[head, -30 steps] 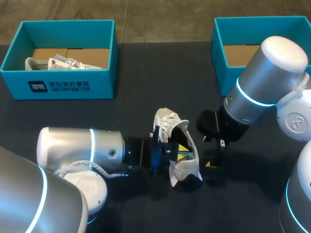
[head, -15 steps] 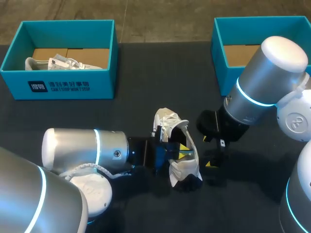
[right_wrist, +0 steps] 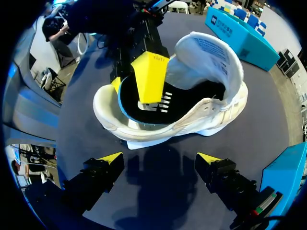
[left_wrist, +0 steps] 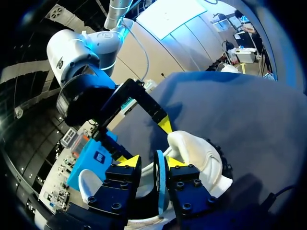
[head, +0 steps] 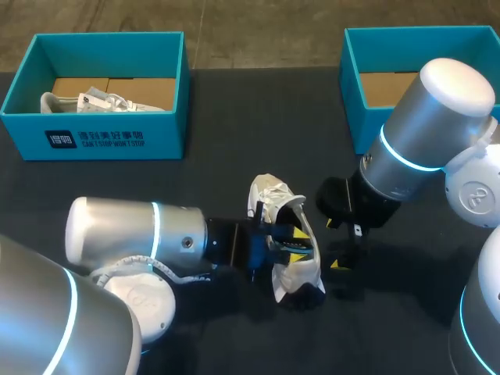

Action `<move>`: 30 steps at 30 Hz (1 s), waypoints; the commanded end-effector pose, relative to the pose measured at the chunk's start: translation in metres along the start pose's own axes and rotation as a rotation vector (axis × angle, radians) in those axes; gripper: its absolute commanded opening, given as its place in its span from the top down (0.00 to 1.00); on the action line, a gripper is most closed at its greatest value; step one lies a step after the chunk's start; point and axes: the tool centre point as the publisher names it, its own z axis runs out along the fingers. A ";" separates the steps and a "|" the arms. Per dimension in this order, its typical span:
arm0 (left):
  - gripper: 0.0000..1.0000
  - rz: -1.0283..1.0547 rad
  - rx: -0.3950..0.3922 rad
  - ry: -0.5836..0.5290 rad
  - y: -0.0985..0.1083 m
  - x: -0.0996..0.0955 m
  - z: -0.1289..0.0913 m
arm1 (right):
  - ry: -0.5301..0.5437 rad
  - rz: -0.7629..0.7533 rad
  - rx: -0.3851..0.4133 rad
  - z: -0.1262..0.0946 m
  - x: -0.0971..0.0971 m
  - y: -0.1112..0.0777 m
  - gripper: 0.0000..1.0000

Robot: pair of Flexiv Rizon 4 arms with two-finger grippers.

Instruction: Take the shoe out of the shoebox, open the shoe tongue, remove and reinsert the insole, then place the shoe into the shoebox

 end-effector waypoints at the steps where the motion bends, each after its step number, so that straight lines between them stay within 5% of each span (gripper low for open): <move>1: 0.69 0.003 -0.006 0.014 -0.003 0.000 -0.018 | -0.002 0.001 0.002 0.001 0.001 0.000 0.00; 30: 0.70 0.001 -0.053 0.148 0.007 0.000 -0.066 | -0.002 0.001 0.002 0.001 0.001 0.000 0.00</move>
